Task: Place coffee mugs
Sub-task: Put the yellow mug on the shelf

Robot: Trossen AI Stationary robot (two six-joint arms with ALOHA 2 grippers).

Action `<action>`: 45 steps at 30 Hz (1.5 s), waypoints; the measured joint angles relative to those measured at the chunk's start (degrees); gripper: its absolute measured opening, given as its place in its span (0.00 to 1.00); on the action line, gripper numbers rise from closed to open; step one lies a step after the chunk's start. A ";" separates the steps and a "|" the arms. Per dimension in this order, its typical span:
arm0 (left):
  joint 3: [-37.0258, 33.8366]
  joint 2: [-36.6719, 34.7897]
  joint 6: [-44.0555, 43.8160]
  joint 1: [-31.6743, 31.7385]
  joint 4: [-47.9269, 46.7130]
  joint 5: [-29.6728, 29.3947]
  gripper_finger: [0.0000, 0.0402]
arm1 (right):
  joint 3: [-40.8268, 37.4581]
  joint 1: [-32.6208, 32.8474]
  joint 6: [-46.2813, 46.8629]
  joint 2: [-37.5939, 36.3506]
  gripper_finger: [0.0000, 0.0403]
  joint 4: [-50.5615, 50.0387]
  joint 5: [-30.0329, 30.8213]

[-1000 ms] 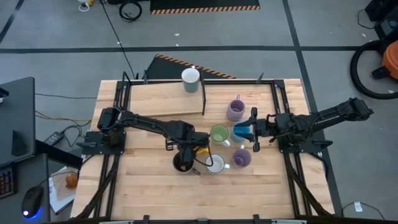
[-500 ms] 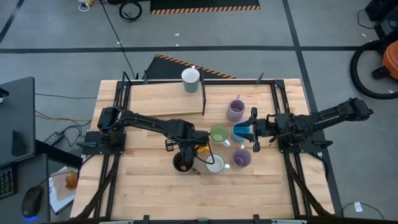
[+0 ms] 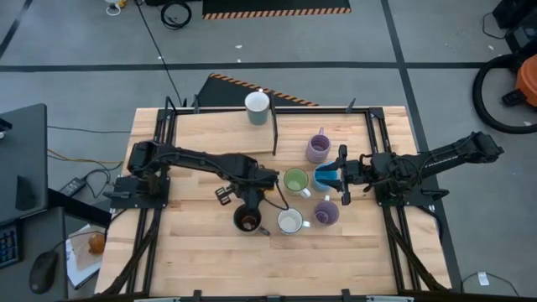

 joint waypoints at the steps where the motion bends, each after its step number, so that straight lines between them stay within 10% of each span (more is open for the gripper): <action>1: 0.02 -0.59 -1.46 0.14 -0.60 0.58 0.05 | 0.00 0.01 0.00 -0.01 0.39 -0.03 0.00; 45: 0.07 -2.35 -65.21 4.48 -4.47 1.87 0.05 | 0.00 0.01 0.61 -0.02 0.39 0.07 0.04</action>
